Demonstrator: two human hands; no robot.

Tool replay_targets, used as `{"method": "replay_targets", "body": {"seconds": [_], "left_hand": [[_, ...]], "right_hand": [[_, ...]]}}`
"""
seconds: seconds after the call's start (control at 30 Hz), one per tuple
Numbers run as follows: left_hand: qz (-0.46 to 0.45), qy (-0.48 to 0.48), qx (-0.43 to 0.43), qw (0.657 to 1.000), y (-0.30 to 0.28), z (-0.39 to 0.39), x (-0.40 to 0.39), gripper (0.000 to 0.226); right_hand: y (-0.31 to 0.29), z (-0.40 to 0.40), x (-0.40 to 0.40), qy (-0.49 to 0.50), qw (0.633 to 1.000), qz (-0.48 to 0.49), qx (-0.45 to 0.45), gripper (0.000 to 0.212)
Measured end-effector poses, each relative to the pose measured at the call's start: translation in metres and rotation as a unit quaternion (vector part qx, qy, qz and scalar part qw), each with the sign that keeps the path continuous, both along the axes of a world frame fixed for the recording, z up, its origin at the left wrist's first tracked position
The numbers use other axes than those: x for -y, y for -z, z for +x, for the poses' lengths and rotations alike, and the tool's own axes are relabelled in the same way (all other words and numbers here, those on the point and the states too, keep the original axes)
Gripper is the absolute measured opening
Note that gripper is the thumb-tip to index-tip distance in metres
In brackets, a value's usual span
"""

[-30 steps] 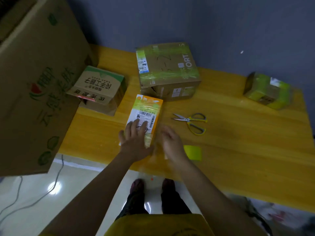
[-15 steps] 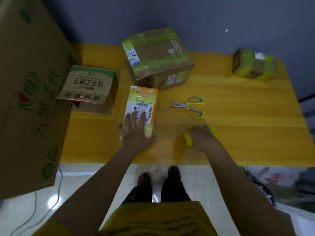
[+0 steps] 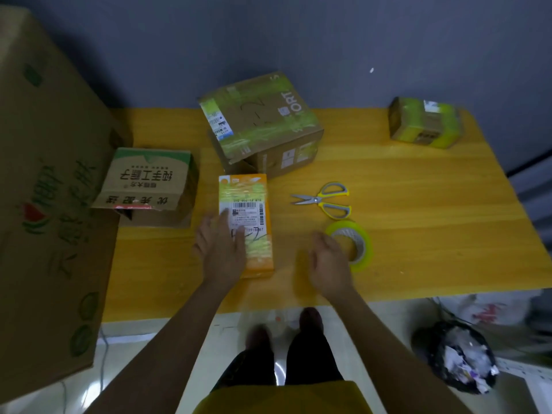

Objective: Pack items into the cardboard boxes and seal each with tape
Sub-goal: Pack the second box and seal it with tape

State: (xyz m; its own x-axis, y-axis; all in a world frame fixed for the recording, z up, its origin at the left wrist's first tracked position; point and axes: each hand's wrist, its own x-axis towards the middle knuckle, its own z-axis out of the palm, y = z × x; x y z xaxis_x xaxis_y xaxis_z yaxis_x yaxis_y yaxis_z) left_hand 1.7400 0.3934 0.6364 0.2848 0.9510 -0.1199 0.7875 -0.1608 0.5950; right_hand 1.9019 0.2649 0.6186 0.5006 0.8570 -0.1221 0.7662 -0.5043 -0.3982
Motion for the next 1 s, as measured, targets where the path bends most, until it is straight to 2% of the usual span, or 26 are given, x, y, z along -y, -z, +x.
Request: {"method": "replay_targets", "body": {"seconds": [0.03, 0.07, 0.13, 0.23, 0.33, 0.47, 0.53, 0.63, 0.73, 0.77, 0.8, 0.87, 0.9, 0.93, 1.0], "left_hand": [[-0.025, -0.027, 0.017, 0.999, 0.000, -0.002, -0.003, 0.064], [-0.079, -0.048, 0.036, 0.995, 0.000, -0.003, -0.005, 0.074], [-0.199, -0.073, 0.067, 0.975, 0.005, -0.001, -0.005, 0.085], [-0.247, -0.110, 0.159, 0.950, 0.006, -0.004, -0.003, 0.075], [-0.325, -0.158, 0.227, 0.904, 0.003, -0.007, -0.001, 0.074], [-0.394, -0.142, 0.276, 0.865, 0.001, -0.007, -0.010, 0.071], [-0.384, -0.119, 0.277, 0.873, 0.006, -0.008, -0.013, 0.069], [-0.362, -0.092, 0.213, 0.903, 0.007, -0.011, -0.010, 0.092], [-0.348, -0.018, 0.185, 0.919, 0.001, -0.017, -0.006, 0.111], [-0.342, 0.012, 0.177, 0.923, -0.002, -0.019, -0.005, 0.112], [-0.331, 0.042, 0.170, 0.927, -0.008, -0.020, -0.004, 0.110], [-0.302, 0.090, 0.158, 0.936, -0.015, -0.021, -0.006, 0.104], [-0.284, 0.114, 0.141, 0.941, -0.017, -0.021, -0.008, 0.100], [-0.260, 0.145, 0.114, 0.948, -0.021, -0.020, -0.011, 0.097], [-0.232, 0.210, 0.034, 0.949, -0.023, -0.017, -0.019, 0.098]], "right_hand": [[-0.009, -0.021, -0.011, 0.036, 0.988, 0.079, -0.125, 0.052], [-0.015, -0.041, -0.021, 0.068, 0.956, 0.124, -0.259, 0.053], [-0.018, -0.071, -0.042, 0.115, 0.871, 0.133, -0.459, 0.057], [-0.008, -0.083, -0.056, 0.152, 0.845, 0.141, -0.494, 0.056], [0.007, -0.075, -0.061, 0.210, 0.798, 0.096, -0.557, 0.056], [0.008, -0.069, -0.067, 0.198, 0.783, 0.050, -0.588, 0.057], [0.007, -0.068, -0.065, 0.185, 0.798, 0.041, -0.572, 0.056], [0.005, -0.067, -0.050, 0.168, 0.852, 0.032, -0.495, 0.054], [0.002, -0.054, -0.035, 0.142, 0.869, 0.038, -0.473, 0.042], [-0.002, -0.047, -0.034, 0.128, 0.871, 0.054, -0.472, 0.040], [-0.004, -0.040, -0.033, 0.115, 0.888, 0.069, -0.439, 0.044], [-0.010, -0.030, -0.037, 0.088, 0.957, 0.084, -0.262, 0.052], [-0.012, -0.028, -0.038, 0.078, 0.976, 0.113, -0.169, 0.056], [-0.015, -0.026, -0.039, 0.069, 0.980, 0.154, -0.104, 0.060], [-0.018, -0.019, -0.049, 0.020, 0.977, 0.209, -0.044, 0.061]]}}
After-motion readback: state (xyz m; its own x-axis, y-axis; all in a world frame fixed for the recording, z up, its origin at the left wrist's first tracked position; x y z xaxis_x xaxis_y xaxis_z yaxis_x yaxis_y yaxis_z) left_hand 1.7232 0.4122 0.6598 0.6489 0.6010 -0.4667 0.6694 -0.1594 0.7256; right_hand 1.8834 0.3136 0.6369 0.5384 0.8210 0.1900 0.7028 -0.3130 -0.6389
